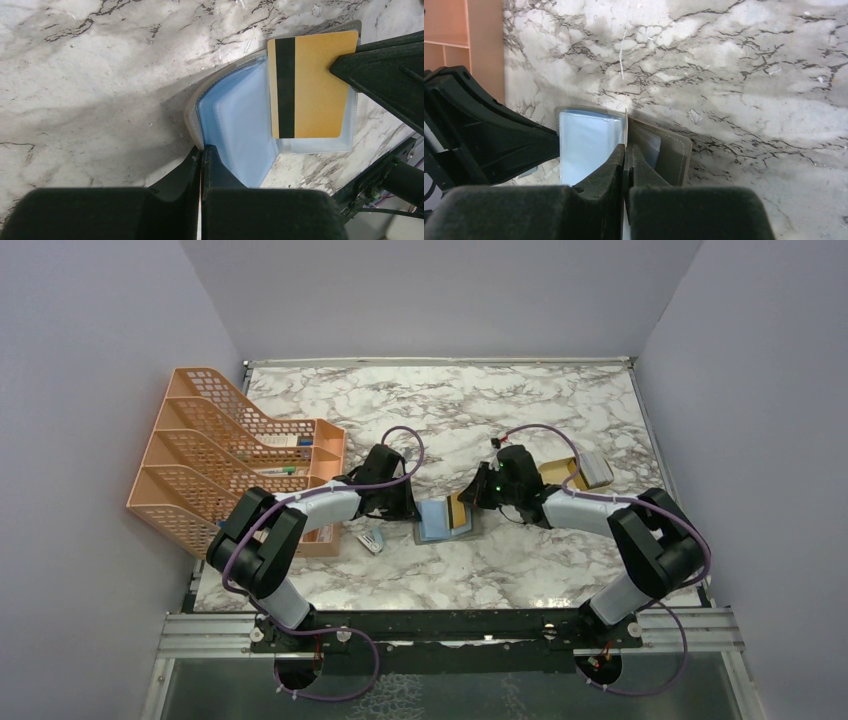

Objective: Put the credit cards into the card holder
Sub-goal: Insert the credit card into the card holder.

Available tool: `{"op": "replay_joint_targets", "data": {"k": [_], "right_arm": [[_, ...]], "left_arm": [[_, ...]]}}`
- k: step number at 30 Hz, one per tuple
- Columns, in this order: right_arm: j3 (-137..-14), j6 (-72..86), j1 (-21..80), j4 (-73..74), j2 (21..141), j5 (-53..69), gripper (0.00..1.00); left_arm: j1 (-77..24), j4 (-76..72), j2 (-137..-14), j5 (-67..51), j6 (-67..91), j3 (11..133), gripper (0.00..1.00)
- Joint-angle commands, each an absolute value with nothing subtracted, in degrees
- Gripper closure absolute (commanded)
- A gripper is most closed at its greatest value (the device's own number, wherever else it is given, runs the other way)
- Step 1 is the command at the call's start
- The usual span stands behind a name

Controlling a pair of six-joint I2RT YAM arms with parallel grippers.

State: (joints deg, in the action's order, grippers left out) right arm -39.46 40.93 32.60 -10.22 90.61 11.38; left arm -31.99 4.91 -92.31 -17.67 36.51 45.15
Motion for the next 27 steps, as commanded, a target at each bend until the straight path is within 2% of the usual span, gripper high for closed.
{"op": "replay_joint_targets", "data": {"k": [1, 16, 27], "right_arm": [[-37.66, 41.66, 32.96, -14.35, 93.2, 15.89, 0.99], [-32.43, 42.54, 32.96, -20.27, 93.22, 19.61, 0.99], [-33.35, 41.91, 32.96, -16.6, 87.18, 20.99, 0.99]], "left_arm": [[-32.17, 5.59, -93.13, -16.87, 36.37, 45.72, 1.0], [-32.68, 4.79, -93.93, -17.21, 37.35, 45.51, 1.0], [-32.81, 6.3, -93.44, -17.16, 35.62, 47.66, 1.0]]}}
